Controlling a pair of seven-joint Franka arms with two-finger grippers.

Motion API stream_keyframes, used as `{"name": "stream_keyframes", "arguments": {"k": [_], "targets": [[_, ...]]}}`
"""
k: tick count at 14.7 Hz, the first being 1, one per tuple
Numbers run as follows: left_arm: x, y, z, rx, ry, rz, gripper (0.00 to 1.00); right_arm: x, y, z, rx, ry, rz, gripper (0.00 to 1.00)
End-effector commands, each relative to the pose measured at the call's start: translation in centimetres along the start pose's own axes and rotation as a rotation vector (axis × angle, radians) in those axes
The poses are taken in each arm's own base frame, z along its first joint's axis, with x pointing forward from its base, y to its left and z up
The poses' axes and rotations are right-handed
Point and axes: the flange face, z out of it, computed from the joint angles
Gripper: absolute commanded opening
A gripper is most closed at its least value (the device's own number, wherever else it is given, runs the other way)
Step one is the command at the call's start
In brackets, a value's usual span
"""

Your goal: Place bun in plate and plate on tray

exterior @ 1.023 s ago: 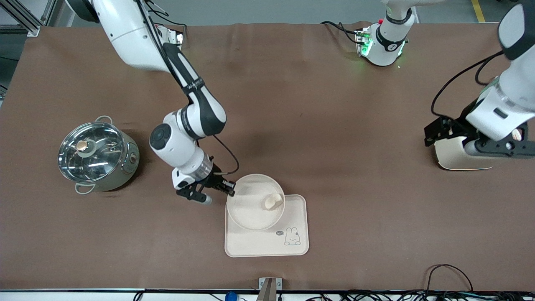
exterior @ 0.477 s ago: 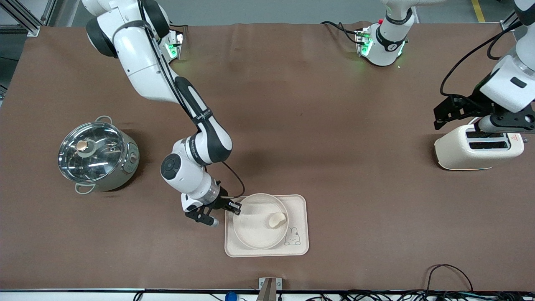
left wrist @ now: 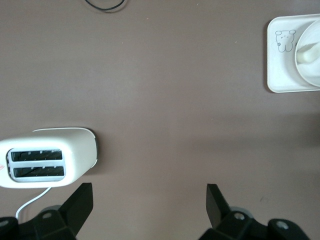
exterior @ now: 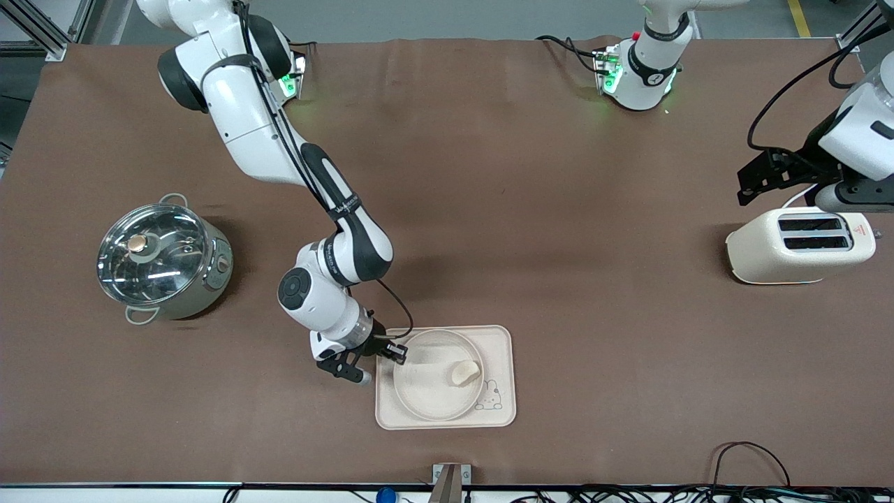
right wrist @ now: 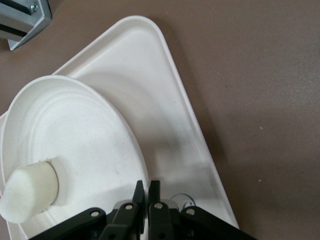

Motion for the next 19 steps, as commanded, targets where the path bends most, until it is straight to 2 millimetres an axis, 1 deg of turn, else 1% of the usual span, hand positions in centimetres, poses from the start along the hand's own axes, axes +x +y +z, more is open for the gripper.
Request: {"name": "stream_keyframes", "arguments": {"k": [1,2,3,4,8,11,12,13,14,15,16,17,18,19], "targets": [[-0.9,-1.1,-0.6,0.007,-0.004,0.007,1.00,0.9,0.0,-0.3,0.027,-0.002,0.029,0.42],[-0.8,-1.7,-0.5,0.010,-0.004,0.001,1.00,0.6,-0.2,-0.2,0.032,0.006,0.024,0.65],[-0.5,-1.9,-0.1,0.007,-0.009,0.015,1.00,0.6,-0.2,-0.3,0.038,0.021,0.027,0.81],[-0.5,-1.9,0.0,0.006,-0.012,0.007,1.00,0.5,-0.4,-0.5,0.044,0.033,0.025,1.00],[-0.5,-2.4,0.0,-0.002,-0.017,0.007,1.00,0.9,-2.0,-3.8,0.054,0.030,0.009,1.00],[-0.5,-2.2,0.0,0.000,-0.017,0.004,1.00,0.0,-4.2,-7.2,0.039,-0.025,-0.027,1.00],[-0.4,-2.3,0.0,0.001,-0.014,0.006,1.00,-0.2,-4.3,-9.1,0.011,-0.059,-0.040,1.00],[-0.4,-2.3,0.0,0.001,-0.014,0.007,1.00,0.2,-4.2,-11.6,-0.021,-0.084,-0.052,1.00],[-0.4,-2.4,0.0,0.001,-0.014,0.006,1.00,0.5,-3.6,-14.5,-0.079,-0.112,-0.079,1.00],[-0.4,-2.5,0.0,0.001,-0.014,0.004,1.00,1.5,-2.6,-17.7,-0.136,-0.117,-0.118,1.00],[-0.4,-2.4,0.0,0.001,-0.014,0.006,1.00,2.0,-1.3,-21.0,-0.187,-0.132,-0.152,1.00],[-0.3,-2.3,0.1,0.002,-0.011,0.006,1.00,3.0,0.3,-25.1,-0.228,-0.138,-0.175,1.00],[-0.2,-2.0,0.0,0.005,-0.008,0.012,1.00,4.2,2.4,-28.3,-0.260,-0.156,-0.204,1.00],[0.2,-1.9,-0.2,0.006,0.002,0.013,1.00,5.1,4.0,-31.5,-0.274,-0.186,-0.241,1.00]]}}
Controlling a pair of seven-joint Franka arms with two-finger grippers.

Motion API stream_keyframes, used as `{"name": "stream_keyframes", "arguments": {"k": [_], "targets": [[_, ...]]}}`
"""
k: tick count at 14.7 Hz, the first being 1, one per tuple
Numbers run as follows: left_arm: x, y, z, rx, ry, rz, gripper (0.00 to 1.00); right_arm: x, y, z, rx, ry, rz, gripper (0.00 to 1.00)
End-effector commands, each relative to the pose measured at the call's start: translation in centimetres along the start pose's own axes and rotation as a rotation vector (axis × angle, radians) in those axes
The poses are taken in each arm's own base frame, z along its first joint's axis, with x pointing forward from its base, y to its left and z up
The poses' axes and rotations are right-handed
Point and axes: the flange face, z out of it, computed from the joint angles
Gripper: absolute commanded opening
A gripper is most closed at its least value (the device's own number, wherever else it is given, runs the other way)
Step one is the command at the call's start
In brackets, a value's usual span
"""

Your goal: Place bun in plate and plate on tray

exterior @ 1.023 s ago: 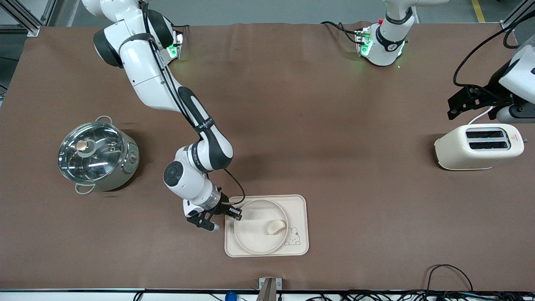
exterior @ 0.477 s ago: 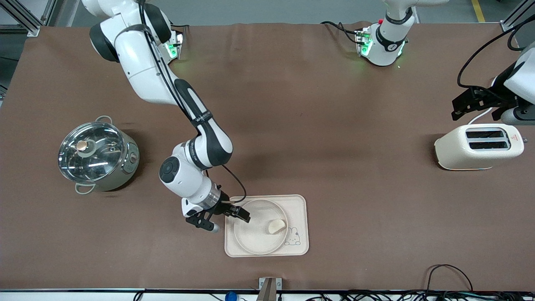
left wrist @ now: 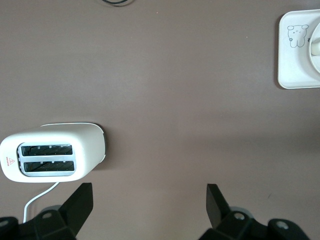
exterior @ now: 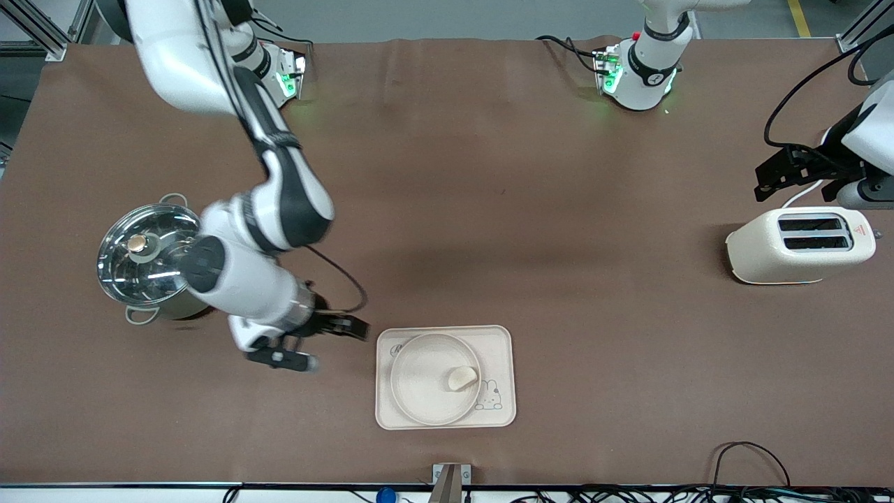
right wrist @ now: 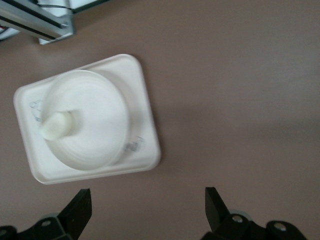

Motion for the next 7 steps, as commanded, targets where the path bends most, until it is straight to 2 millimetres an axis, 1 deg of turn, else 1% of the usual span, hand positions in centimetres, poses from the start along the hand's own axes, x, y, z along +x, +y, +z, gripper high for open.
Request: {"name": "stream_keyframes", "arguments": {"k": [1,2,3,6,7], "targets": [[0.7,-0.1,-0.8,0.000,0.020,0.014,1.00,-1.5,7.3,-7.0,-0.038,-0.057,-0.069,1.00],[1.0,-0.2,-0.6,0.000,0.019,0.009,1.00,-1.5,9.4,-9.2,-0.078,-0.061,-0.089,1.00],[1.0,-0.3,-0.5,-0.005,0.015,0.008,1.00,-2.0,10.4,-11.0,-0.131,-0.059,-0.122,1.00],[1.1,-0.6,-0.5,-0.006,0.015,0.005,1.00,-3.6,12.0,-15.3,-0.205,-0.066,-0.137,1.00],[1.1,-0.6,-0.4,-0.002,0.014,0.006,1.00,-4.4,12.8,-17.1,-0.239,-0.066,-0.139,1.00]]}}
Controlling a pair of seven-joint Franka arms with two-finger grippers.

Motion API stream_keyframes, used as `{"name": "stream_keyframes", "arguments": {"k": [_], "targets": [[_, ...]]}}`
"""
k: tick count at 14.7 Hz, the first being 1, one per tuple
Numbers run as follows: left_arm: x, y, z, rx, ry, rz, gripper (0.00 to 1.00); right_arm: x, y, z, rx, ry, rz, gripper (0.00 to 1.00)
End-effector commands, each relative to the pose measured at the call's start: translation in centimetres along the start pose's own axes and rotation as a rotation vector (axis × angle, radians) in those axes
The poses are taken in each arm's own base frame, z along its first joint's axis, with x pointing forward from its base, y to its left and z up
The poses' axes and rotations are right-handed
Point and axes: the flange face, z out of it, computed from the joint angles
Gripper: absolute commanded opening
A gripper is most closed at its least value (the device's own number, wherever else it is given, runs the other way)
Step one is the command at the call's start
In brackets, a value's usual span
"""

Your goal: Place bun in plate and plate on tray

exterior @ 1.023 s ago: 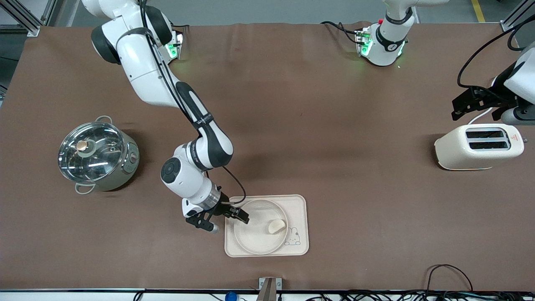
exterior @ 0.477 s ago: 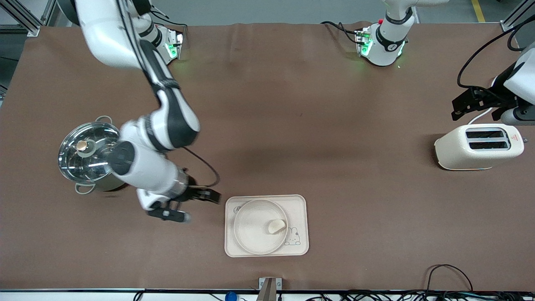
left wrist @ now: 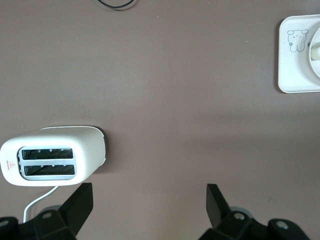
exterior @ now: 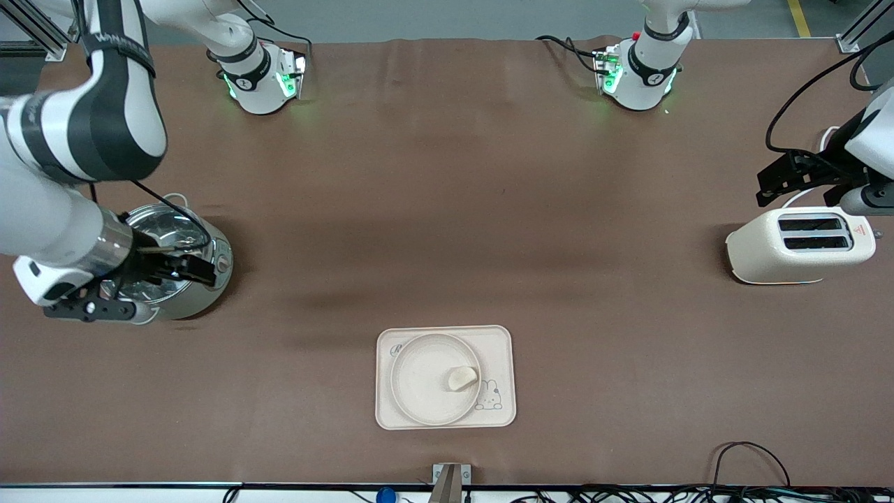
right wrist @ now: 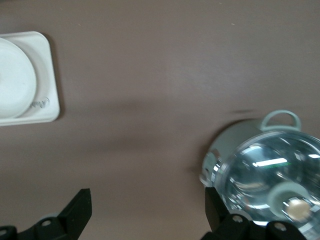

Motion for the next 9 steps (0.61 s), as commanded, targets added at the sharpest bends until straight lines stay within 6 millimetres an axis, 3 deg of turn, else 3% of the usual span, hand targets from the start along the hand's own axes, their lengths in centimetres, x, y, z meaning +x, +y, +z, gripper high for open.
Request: {"name": "stream_keyframes", "arguments": {"k": [1,5,8,9], "targets": [[0.4,-0.3,-0.6,-0.002,0.010,0.011,1.00,-3.4,2.2,-3.6,-0.058,-0.020,-0.016,1.00],[0.3,-0.4,-0.7,-0.008,0.013,0.011,1.00,-9.3,9.7,-9.9,-0.020,-0.036,0.005,1.00],[0.3,-0.4,-0.7,-0.008,0.012,0.011,1.00,-13.4,12.8,-11.1,-0.034,-0.016,-0.008,1.00],[0.3,-0.5,-0.7,-0.008,0.013,0.008,1.00,-14.5,13.0,-11.1,-0.032,0.002,-0.005,1.00]]}}
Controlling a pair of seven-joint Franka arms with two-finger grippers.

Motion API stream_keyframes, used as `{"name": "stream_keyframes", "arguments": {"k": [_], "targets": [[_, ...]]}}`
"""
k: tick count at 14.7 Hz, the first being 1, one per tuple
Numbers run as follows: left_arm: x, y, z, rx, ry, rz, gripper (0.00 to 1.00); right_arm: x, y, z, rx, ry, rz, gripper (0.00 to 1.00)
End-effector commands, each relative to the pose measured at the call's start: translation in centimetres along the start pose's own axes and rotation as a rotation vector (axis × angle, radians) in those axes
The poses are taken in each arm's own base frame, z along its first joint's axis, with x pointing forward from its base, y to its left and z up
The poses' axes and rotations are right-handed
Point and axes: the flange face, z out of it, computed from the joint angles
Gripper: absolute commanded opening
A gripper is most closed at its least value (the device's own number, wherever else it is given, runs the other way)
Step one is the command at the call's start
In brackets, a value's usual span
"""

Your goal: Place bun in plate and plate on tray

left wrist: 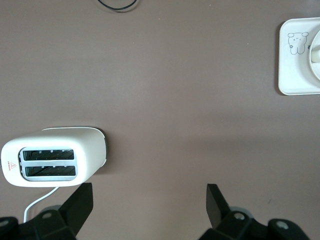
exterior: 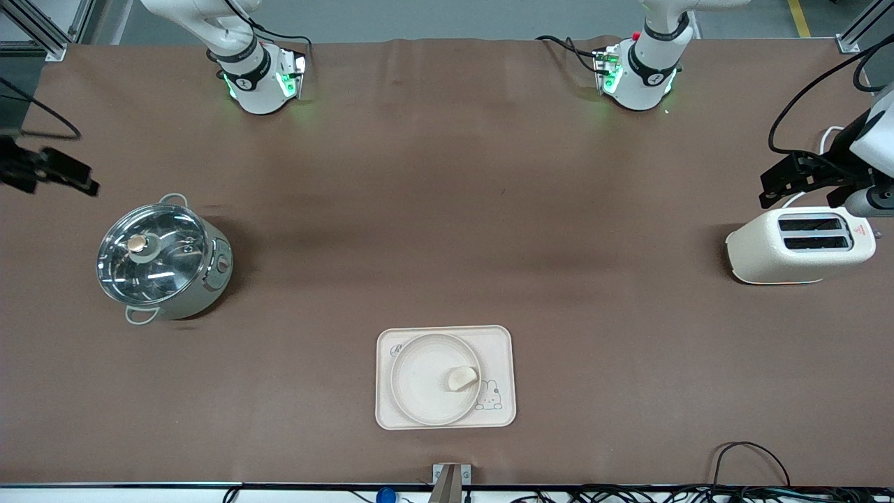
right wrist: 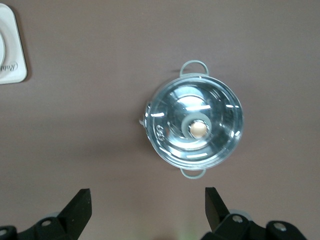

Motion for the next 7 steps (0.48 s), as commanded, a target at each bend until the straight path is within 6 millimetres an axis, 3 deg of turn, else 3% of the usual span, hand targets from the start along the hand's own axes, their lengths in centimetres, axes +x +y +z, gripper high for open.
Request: {"name": "stream_keyframes", "arguments": {"k": [1,7], "targets": [[0.2,-0.2,-0.5,-0.008,0.008,0.014,1.00,-4.6,0.0,0.7,-0.020,0.041,-0.023,1.00],[0.2,-0.3,-0.4,-0.006,0.008,0.010,1.00,-5.1,-1.7,0.3,-0.024,0.058,-0.060,1.00]]}}
